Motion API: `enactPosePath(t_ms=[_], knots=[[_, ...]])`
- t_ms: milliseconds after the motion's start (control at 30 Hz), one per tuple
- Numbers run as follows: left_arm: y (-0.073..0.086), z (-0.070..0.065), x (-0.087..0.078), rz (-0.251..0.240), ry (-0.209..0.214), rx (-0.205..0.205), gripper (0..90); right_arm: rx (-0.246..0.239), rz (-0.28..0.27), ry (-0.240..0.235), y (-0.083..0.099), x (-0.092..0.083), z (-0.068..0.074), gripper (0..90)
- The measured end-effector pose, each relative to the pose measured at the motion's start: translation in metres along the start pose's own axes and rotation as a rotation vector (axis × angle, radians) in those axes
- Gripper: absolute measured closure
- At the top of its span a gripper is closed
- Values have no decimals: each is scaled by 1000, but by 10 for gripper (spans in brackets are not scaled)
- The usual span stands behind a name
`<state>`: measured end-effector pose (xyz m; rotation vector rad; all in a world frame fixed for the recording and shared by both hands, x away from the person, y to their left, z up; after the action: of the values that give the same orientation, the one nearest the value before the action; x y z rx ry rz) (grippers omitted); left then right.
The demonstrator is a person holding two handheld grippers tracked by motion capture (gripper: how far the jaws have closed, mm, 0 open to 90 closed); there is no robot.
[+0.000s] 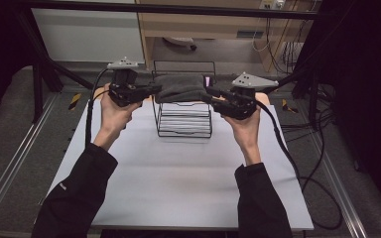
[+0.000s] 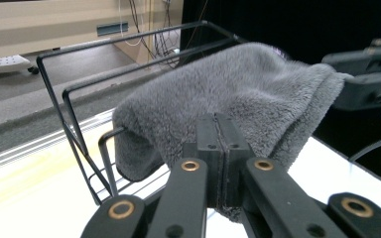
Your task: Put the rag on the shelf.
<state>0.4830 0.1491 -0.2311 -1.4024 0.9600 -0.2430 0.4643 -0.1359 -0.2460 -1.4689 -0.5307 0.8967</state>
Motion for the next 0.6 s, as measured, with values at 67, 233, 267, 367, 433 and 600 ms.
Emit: enactPosePath(t_ms=[67, 233, 267, 367, 433, 600], knots=[[4, 0, 3, 12, 2, 13, 892, 8, -6, -4, -1, -1, -1, 577], [17, -1, 12, 29, 0, 15, 892, 18, 33, 10, 2, 2, -2, 721], [20, -1, 14, 36, -6, 17, 892, 17, 39, 14, 3, 4, -3, 767], [27, 0, 19, 39, -13, 15, 892, 29, 79, 42, 9, 10, -5, 855], [31, 2, 23, 40, -18, 10, 891, 43, 102, 64, 13, 14, -8, 885], [37, 5, 30, 32, -36, 6, 889, 64, 119, 92, 24, 23, -15, 900]])
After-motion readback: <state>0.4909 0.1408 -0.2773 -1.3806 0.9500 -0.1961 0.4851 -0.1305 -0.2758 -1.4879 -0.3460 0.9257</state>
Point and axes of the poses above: each handheld gripper's, and its own axes: x roughly forward along the jaws, y roughly out of its underside, z roughly to its left, the point moved 2 cm from there along x, roughly forward along the jaws, and after that the axes turned 2 degrees about -y, right-handed, at the moved point
